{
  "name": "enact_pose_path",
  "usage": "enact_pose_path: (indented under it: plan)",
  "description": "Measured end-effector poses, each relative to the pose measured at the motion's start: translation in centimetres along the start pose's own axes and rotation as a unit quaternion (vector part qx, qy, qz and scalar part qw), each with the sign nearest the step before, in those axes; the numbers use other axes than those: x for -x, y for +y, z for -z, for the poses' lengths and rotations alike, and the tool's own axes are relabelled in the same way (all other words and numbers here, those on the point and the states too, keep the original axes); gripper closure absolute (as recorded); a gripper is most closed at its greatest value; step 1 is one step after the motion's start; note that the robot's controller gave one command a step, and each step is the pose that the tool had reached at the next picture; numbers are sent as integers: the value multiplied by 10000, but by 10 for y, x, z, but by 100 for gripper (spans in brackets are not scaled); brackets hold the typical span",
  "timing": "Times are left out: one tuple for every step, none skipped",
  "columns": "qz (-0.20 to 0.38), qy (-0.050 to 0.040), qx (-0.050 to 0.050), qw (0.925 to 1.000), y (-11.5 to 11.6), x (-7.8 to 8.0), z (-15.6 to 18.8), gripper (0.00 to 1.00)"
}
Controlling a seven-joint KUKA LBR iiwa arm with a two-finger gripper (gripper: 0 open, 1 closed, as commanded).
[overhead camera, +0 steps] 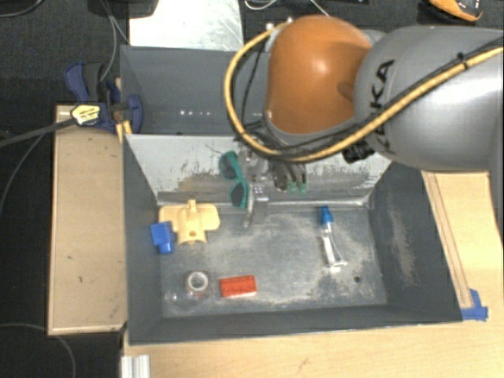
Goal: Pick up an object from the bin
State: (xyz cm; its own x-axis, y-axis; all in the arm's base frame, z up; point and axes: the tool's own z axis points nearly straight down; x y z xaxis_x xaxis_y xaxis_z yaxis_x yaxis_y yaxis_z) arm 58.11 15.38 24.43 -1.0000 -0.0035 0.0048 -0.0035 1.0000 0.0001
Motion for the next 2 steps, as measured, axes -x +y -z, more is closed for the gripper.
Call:
enact_pose_path:
  plan:
    - [-29, -42, 7, 10000, -1, 2, 5, 0]
    - [-88, -52, 13, 9999, 66, 1, -133, 0]
